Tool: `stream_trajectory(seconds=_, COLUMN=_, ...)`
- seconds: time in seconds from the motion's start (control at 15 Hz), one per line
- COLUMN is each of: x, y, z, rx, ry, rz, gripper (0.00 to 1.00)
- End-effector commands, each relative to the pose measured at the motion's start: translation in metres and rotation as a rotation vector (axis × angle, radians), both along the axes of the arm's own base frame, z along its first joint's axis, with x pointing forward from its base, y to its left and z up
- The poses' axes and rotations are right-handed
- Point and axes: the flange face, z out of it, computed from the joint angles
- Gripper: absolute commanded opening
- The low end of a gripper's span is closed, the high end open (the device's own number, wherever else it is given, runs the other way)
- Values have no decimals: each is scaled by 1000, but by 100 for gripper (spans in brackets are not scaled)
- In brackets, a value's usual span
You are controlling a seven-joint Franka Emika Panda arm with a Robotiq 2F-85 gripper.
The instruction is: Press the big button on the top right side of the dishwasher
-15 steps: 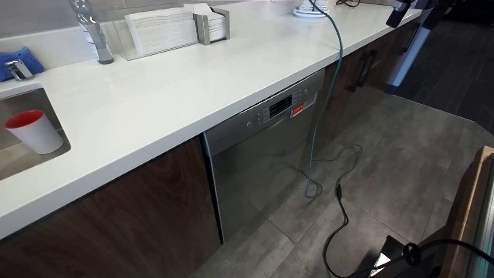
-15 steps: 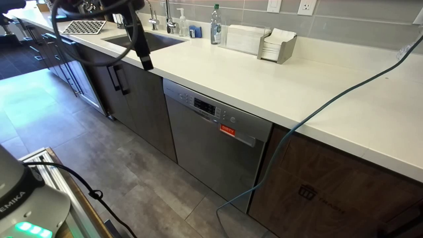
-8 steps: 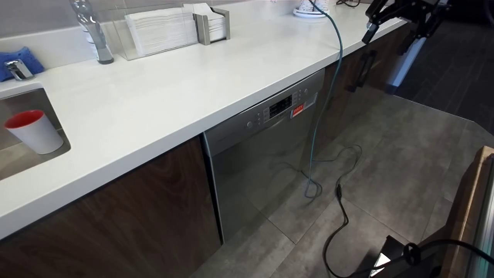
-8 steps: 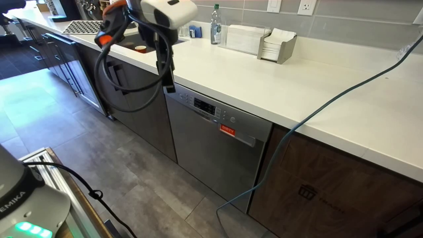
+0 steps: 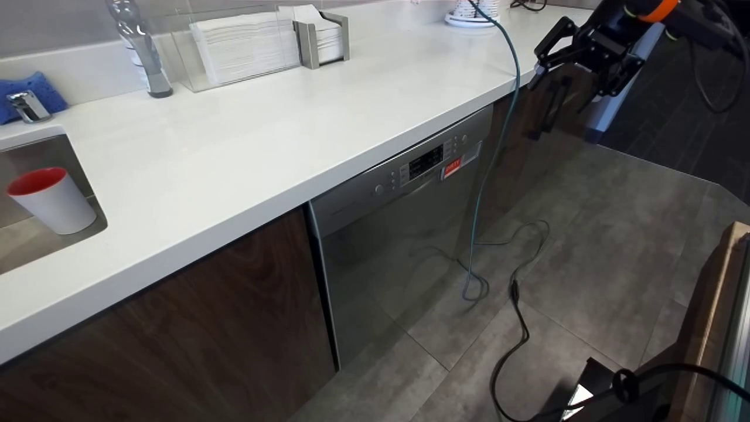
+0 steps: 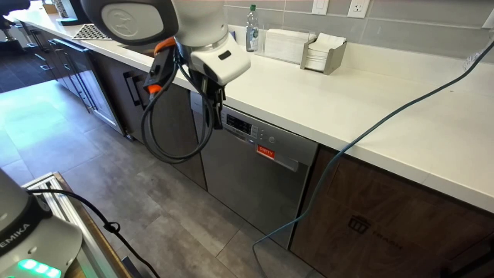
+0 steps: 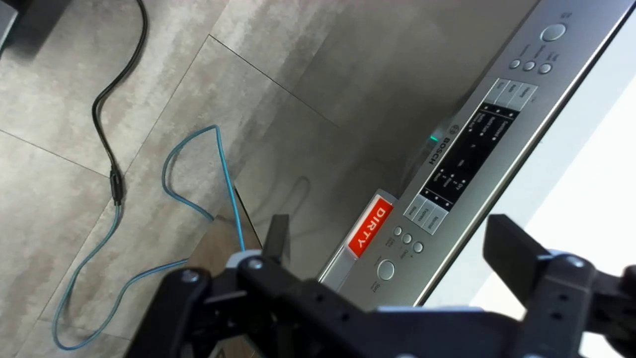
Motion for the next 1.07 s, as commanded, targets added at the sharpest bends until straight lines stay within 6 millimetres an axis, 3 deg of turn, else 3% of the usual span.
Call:
stream_trajectory(seconds=0.0, x=1, y=-1, z=-4, rx=-2, ry=5, rz=0, gripper=100)
stream_trajectory(seconds=0.2, x=3, y=-1, z=-6, rx=-3, ry=9, rz=2, gripper=100)
stream_trajectory(seconds=0.4, x=4, y=-27, z=-14, rx=23, ry=-66, rz=-99, gripper=100)
stream_trajectory(seconds=0.6, x=15, y=-28, z=-20, rx=111, ry=-114, rz=-165, gripper=100)
stream_trajectory(seconds=1.0, x=36, y=-34, z=-61, rx=195, ry=-172, rz=-225, gripper=100)
